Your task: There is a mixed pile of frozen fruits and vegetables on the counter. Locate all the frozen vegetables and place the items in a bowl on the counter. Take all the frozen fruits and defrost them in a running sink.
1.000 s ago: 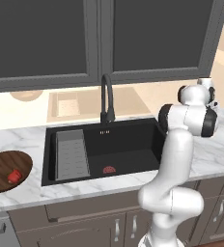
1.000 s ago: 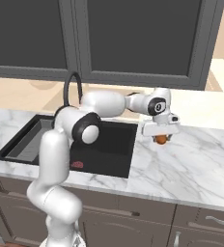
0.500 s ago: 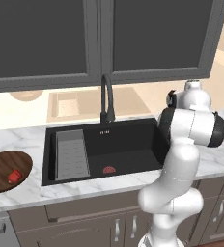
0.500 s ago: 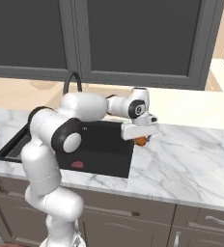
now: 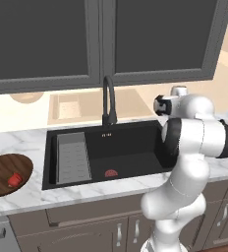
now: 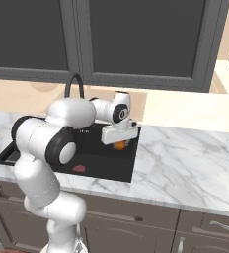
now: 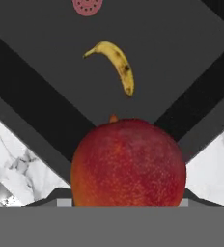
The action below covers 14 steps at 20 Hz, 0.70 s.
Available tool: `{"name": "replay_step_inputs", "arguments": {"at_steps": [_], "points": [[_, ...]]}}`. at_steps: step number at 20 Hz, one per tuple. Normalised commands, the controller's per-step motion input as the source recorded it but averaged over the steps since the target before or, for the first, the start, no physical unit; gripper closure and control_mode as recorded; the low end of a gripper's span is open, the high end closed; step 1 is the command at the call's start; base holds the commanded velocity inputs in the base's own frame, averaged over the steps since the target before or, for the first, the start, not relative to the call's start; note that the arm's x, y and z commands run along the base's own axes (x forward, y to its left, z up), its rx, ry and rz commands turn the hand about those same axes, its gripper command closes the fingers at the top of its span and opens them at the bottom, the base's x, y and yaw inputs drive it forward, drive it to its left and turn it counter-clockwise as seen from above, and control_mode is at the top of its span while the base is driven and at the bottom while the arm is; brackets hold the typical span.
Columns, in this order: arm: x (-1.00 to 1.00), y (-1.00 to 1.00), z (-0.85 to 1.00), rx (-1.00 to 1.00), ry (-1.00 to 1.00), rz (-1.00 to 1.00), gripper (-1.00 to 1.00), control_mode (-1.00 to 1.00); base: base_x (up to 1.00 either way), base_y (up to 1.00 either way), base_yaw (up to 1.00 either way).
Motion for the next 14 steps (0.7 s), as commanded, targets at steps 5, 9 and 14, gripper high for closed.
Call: {"name": "replay_step_inputs", "arguments": {"at_steps": [5,9,14], "points": [[0.16,0.92,-0.11,0.17,0.11,0.1,1.0,-1.0,0.0,0.0,0.0],[0.12,0.82,-0.3,0.03,0.0,0.06,1.0,-1.0,0.0,0.0,0.0],[0.12,0.17,-0.14,0.0,-0.1,-0.01,1.0,-1.0,0.0,0.0,0.0]]}}
